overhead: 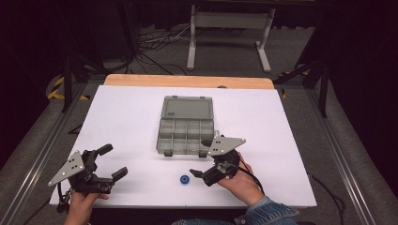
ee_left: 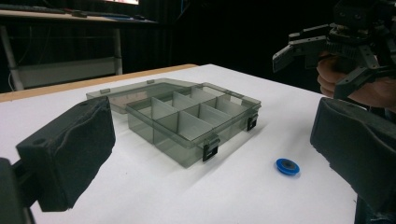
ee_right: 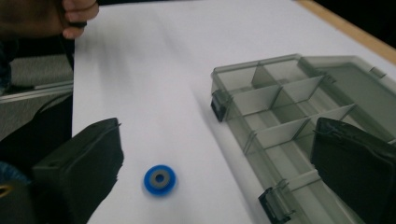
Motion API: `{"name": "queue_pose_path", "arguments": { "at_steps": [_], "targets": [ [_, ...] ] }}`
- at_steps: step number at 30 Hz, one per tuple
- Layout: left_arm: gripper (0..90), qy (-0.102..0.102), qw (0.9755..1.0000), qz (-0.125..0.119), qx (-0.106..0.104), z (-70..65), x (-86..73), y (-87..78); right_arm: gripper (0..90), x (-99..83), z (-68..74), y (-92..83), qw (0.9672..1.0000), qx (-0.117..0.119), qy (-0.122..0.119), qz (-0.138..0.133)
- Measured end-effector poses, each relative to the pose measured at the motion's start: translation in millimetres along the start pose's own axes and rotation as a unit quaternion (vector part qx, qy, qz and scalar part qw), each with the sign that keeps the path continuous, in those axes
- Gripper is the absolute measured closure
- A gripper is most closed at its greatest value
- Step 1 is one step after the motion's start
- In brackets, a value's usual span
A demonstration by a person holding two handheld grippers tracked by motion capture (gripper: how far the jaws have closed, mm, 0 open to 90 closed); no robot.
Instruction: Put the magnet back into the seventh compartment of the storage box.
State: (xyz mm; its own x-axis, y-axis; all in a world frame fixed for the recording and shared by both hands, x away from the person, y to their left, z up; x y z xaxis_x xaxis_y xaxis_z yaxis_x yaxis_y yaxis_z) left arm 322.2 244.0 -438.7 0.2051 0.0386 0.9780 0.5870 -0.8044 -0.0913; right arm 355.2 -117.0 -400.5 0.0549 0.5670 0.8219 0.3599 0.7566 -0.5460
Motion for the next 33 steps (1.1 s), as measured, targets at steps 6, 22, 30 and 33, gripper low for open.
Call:
{"name": "queue_pose_path", "arguments": {
  "at_steps": [6,22,30,33],
  "targets": [
    [0.8,0.002,1.0,-0.002,0.001,0.9,0.4,-1.1,8.5,14.7,5.5,10.2,0.9965,0.02,-0.033,0.074],
    [0.8,0.0,1.0,0.0,-0.001,0.2,0.2,-0.6,7.4,21.5,8.8,38.2,0.971,0.07,-0.044,0.224],
    [0.8,0.001,1.0,0.0,-0.002,0.2,0.2,-0.5,7.3,19.7,9.2,44.0,0.9589,0.088,-0.03,0.268],
    [0.8,0.001,1.0,0.001,-0.003,0.2,0.1,-0.3,7.3,18.2,9.9,46.3,0.9552,0.095,-0.029,0.279]
  ]
}}
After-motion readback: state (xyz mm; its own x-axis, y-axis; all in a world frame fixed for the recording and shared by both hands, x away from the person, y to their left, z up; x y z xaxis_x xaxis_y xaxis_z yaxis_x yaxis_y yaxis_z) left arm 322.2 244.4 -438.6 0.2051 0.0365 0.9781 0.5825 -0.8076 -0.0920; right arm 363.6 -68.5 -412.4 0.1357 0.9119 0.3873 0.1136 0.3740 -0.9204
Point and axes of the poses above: each handheld gripper's, and its own axes: y roughly forward along the jaws, x roughly out of its top, z roughly to its left, the point moved 3 cm from there along y, roughly forward along the jaws, and after that the axes turned 5 degrees about -y, right-handed, at the moved point
